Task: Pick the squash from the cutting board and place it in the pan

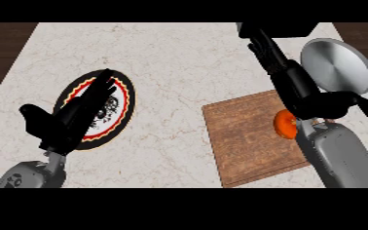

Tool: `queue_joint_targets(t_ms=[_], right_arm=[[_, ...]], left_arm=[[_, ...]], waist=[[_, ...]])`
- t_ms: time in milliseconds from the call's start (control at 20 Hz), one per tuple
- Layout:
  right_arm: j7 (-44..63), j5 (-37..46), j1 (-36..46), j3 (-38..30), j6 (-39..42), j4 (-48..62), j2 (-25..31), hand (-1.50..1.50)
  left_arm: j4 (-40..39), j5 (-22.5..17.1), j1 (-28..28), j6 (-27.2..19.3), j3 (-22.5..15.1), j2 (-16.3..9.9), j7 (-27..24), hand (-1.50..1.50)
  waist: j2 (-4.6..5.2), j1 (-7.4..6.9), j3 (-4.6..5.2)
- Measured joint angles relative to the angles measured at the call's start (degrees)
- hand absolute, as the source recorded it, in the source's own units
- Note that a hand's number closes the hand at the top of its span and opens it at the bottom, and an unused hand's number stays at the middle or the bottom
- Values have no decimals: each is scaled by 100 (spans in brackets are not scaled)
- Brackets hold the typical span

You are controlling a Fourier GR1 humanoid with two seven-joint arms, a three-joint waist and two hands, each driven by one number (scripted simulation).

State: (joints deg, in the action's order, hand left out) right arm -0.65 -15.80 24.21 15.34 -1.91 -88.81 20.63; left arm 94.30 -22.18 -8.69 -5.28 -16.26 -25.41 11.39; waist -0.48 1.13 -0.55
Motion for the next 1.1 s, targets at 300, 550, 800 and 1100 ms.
queue_joint_targets(t_ms=[300, 550, 800, 1100], right_arm=[[-562, -1321, 108, -710, 1807, 299, 523, 150], [-1787, -777, -321, -1328, 2872, 970, 1703, -150], [-3271, 151, -775, -1797, 3343, 1853, 2570, -150], [-4299, 1273, -556, -1661, 2886, 2440, 3178, -150]], left_arm=[[-148, 178, -148, -509, 572, 11, -140, 0], [-319, 162, -113, -844, 872, 116, -154, 0], [-343, 221, -76, -991, 884, 276, -210, 0], [-493, 296, -223, -994, 869, 366, -188, 0]], waist=[[79, -169, 25], [106, -93, 26], [113, -128, 25], [115, -235, 32]])
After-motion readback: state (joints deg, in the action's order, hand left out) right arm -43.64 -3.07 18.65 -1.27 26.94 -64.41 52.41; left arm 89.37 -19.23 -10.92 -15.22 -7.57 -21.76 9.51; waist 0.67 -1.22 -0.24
